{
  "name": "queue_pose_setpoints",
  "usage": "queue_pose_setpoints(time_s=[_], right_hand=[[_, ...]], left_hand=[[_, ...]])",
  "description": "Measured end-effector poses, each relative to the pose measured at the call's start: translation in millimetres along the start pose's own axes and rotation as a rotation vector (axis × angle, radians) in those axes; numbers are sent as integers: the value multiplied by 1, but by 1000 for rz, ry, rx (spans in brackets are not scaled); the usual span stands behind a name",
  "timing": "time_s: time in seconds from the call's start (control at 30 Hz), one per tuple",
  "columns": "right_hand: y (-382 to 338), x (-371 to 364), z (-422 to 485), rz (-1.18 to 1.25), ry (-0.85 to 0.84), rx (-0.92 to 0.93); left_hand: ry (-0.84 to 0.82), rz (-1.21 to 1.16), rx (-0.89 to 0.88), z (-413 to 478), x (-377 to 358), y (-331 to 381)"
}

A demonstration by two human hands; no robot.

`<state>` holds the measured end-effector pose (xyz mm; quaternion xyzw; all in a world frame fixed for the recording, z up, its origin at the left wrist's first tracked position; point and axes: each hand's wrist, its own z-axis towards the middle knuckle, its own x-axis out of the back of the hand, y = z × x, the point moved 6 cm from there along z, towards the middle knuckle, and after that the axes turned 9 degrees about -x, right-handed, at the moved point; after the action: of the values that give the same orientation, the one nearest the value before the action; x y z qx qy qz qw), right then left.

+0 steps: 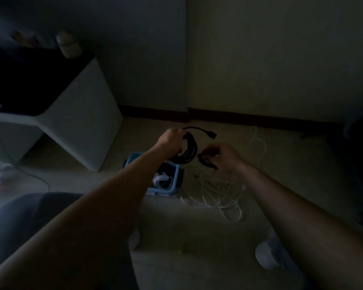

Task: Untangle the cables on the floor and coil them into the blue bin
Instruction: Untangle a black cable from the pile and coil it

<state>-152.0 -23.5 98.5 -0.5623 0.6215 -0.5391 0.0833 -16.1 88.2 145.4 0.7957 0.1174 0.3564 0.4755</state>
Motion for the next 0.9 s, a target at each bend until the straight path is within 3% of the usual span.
queue_pose_setpoints(time_s=[0.17,0.43,0.63,0.8,0.9], right_hand=[[-69,61,-26,-16,102,143],[-120,98,-61,105,107,267],[-119,87,-58,234,45,188],[-133,80,-54,409,-231,170],[-133,91,-40,589,-164,182]], left_hand=[[47,-141,-137,-12,27,64],[296,-297,-207,-24,48,101],[277,-525,-65,-20,34,82],[319,-587,17,-10,32,72],[318,-587,0,-4,29,74]])
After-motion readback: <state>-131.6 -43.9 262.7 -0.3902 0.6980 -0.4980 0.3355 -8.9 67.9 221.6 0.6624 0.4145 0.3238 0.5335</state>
